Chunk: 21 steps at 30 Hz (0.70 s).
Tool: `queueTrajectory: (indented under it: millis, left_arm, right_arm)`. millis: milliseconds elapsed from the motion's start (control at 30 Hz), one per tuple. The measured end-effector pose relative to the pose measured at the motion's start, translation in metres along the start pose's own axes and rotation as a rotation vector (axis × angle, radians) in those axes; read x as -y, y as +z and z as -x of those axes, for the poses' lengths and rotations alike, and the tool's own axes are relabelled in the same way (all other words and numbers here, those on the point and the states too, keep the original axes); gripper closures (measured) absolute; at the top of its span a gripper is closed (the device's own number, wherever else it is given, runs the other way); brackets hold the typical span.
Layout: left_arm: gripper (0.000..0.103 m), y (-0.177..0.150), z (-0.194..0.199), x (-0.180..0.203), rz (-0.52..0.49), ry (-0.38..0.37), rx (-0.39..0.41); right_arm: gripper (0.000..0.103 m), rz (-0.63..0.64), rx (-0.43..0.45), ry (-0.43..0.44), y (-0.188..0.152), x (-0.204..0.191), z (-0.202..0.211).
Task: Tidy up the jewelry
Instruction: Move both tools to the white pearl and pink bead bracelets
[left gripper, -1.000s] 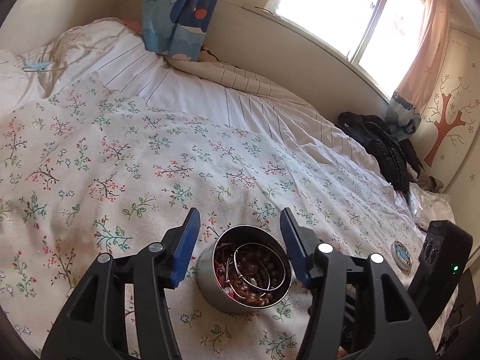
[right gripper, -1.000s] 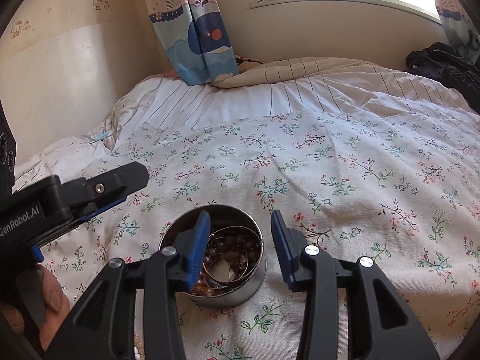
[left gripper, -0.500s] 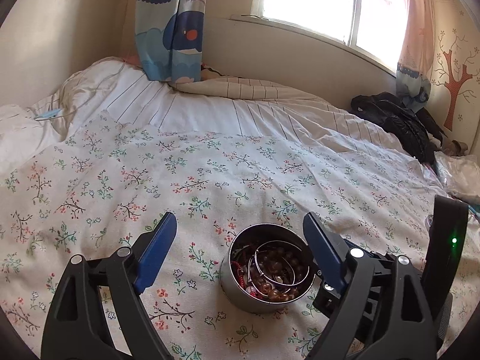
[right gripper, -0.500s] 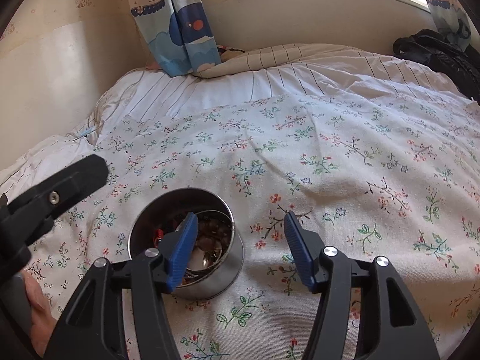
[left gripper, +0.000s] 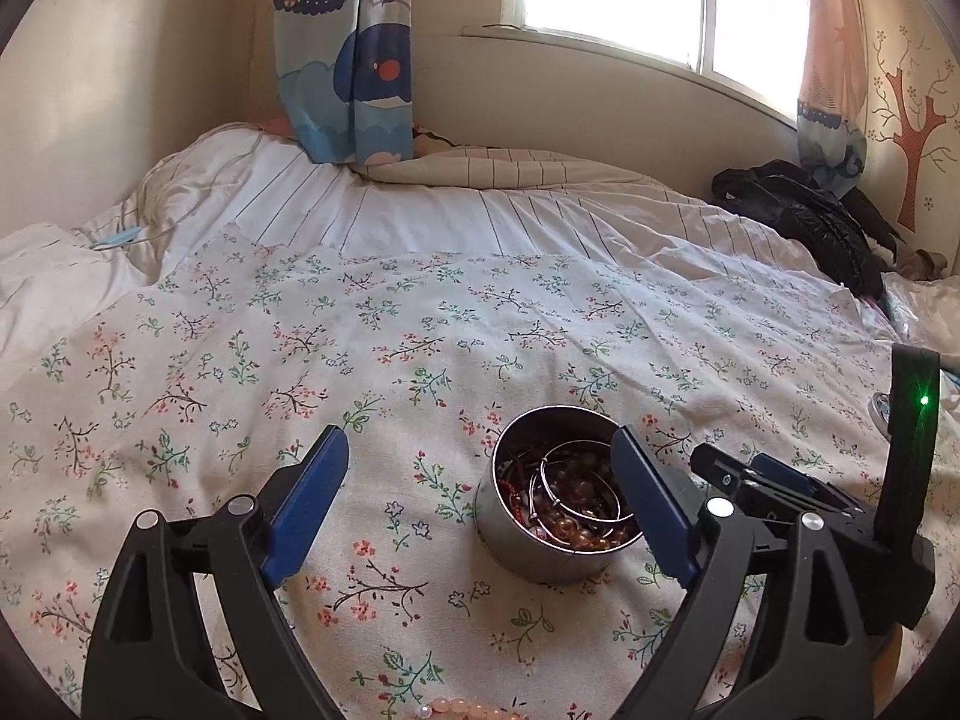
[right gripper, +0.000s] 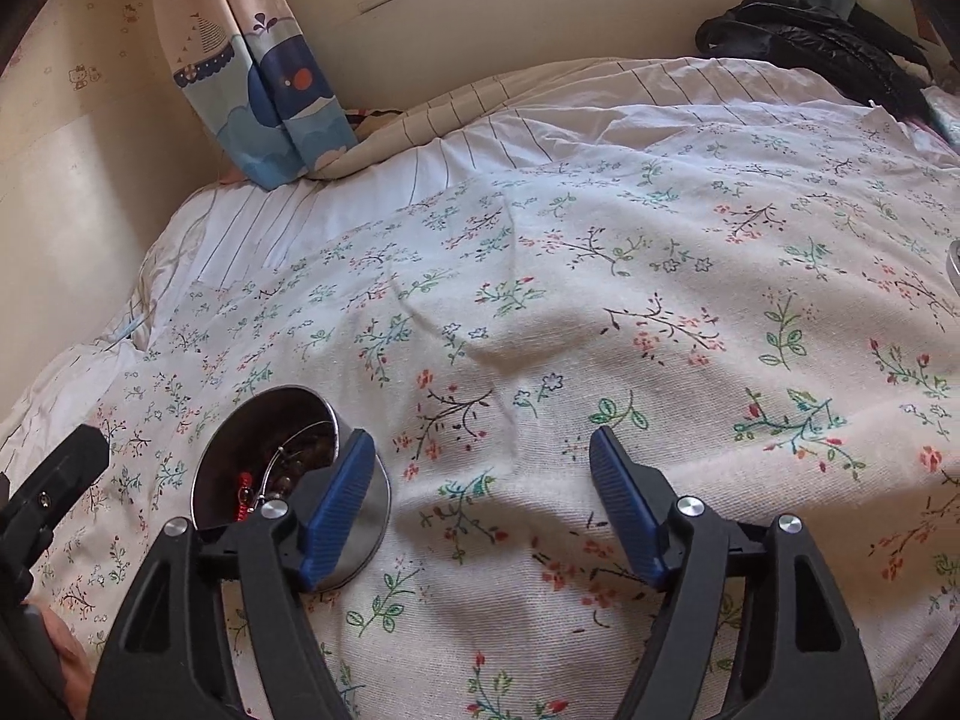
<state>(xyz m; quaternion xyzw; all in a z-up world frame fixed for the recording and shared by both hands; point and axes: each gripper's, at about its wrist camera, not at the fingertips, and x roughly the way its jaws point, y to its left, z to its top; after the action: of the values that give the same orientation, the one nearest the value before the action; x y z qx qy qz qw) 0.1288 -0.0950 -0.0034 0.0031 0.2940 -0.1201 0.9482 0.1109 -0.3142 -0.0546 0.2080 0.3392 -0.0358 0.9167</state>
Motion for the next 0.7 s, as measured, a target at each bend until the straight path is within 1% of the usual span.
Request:
queueTrajectory:
  millis: [133, 233, 333, 433, 533, 600, 633, 700]
  left_arm:
    - [0.016, -0.007, 0.006, -0.007, -0.001, 0.017, -0.019]
    - [0.015, -0.013, 0.014, -0.011, -0.024, 0.041, -0.031]
    - [0.015, -0.019, 0.022, -0.019, -0.049, 0.062, -0.052]
    - [0.014, -0.024, 0.03, -0.04, -0.029, 0.104, -0.078]
    - [0.014, -0.031, 0.034, -0.07, 0.051, 0.132, -0.123]
    - [0.014, -0.036, 0.036, -0.086, 0.101, 0.149, -0.15]
    - [0.014, -0.039, 0.038, -0.091, 0.119, 0.152, -0.158]
    - [0.014, -0.045, 0.043, -0.096, 0.127, 0.159, -0.169]
  right_arm:
    - [0.03, -0.01, 0.005, -0.004, -0.002, 0.004, 0.006]
    - [0.029, -0.005, 0.007, 0.002, -0.005, 0.003, 0.017]
    - [0.029, 0.034, -0.007, 0.035, -0.01, -0.006, 0.034]
    - [0.027, 0.127, -0.048, 0.102, -0.023, -0.03, 0.052]
    - [0.026, 0.267, -0.146, 0.158, -0.048, -0.063, 0.058]
    - [0.026, 0.382, -0.204, 0.168, -0.069, -0.089, 0.055]
    - [0.026, 0.44, -0.219, 0.155, -0.078, -0.101, 0.054]
    - [0.026, 0.524, -0.247, 0.146, -0.092, -0.12, 0.051]
